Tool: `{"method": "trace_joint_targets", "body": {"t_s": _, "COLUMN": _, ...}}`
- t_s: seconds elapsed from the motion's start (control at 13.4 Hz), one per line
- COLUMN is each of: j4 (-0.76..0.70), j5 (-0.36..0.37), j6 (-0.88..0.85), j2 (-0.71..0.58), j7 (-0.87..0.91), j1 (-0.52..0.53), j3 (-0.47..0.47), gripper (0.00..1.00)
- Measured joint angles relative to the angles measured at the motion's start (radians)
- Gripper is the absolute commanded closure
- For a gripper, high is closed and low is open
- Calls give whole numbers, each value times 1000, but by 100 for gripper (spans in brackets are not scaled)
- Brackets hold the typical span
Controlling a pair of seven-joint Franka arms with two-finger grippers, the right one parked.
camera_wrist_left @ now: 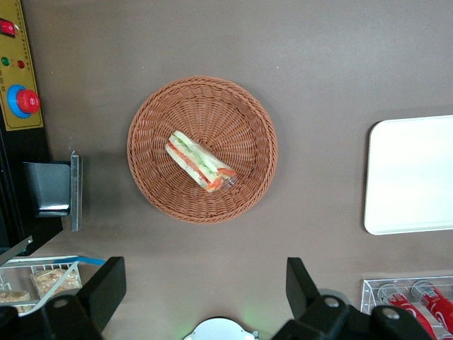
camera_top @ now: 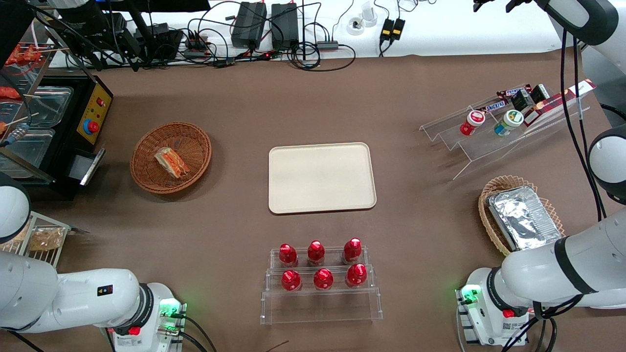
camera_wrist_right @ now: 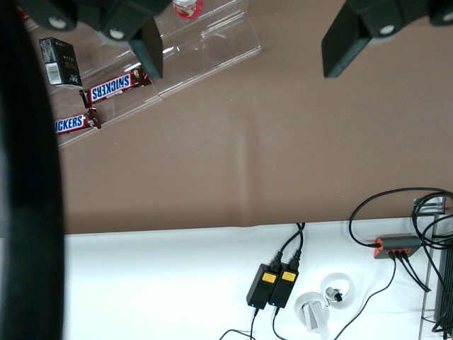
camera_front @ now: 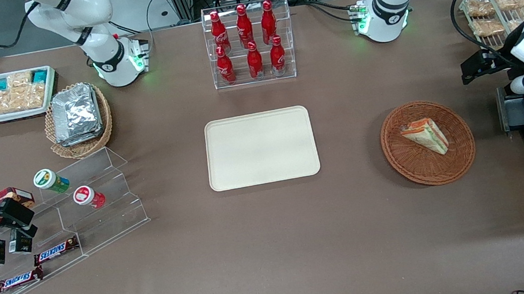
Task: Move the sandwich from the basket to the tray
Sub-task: 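Move the left gripper over the wrapped sandwich in the wicker basket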
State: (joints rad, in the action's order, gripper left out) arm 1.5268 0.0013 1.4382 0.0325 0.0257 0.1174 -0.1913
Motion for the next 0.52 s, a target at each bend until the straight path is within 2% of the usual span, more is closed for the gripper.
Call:
{"method": "trace_joint_targets", "body": {"t_s": 0.37, "j4": 1, "j5": 8, "j6": 0, "j2": 2, "j7": 0, "j1": 0, "j3": 6, "gripper": 0}}
{"method": "trace_joint_targets", "body": {"t_s": 0.52, "j4": 8, "j5": 39, "j6": 13, "j2": 10, "j7": 0, "j1": 0, "j3": 8, "gripper": 0}}
